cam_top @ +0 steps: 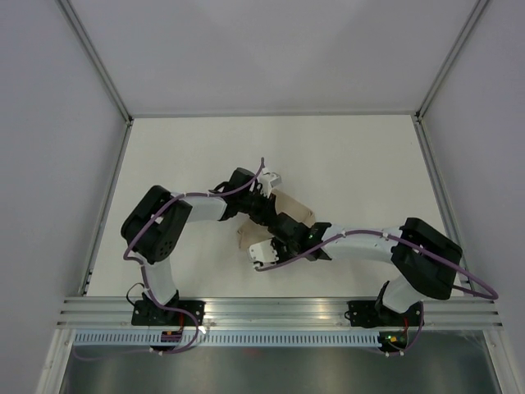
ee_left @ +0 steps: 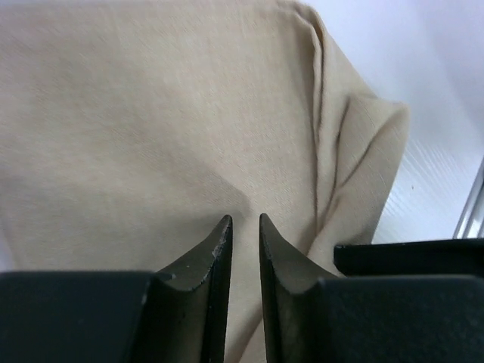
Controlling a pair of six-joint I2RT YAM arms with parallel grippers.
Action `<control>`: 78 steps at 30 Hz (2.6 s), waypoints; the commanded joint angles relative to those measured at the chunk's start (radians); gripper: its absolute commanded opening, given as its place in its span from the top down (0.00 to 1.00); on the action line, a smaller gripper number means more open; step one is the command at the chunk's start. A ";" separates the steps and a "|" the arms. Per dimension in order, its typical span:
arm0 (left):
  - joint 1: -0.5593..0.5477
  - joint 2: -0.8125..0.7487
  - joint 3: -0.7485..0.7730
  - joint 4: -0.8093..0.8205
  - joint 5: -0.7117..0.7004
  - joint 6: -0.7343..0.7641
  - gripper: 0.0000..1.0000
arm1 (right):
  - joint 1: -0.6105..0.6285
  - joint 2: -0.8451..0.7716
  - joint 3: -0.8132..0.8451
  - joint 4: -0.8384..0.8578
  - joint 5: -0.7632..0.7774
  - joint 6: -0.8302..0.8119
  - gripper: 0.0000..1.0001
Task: Fold the napkin, place the utensils inside, and roll it up
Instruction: Roll the napkin with the utensil
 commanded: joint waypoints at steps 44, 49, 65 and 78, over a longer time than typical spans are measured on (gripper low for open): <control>-0.382 -0.936 -0.320 0.240 -0.725 0.478 0.51 | -0.260 0.870 0.891 -1.087 -0.552 -0.190 0.76; -0.534 -0.860 -0.337 0.103 -0.823 0.512 0.51 | -0.260 0.881 0.870 -1.058 -0.555 -0.172 0.77; -0.792 -0.515 -0.350 0.066 -0.810 0.434 0.50 | -0.260 0.904 0.877 -1.004 -0.552 -0.087 0.77; -0.798 -0.355 -0.400 0.317 -0.879 0.529 0.46 | -0.260 0.914 0.883 -0.991 -0.543 -0.057 0.77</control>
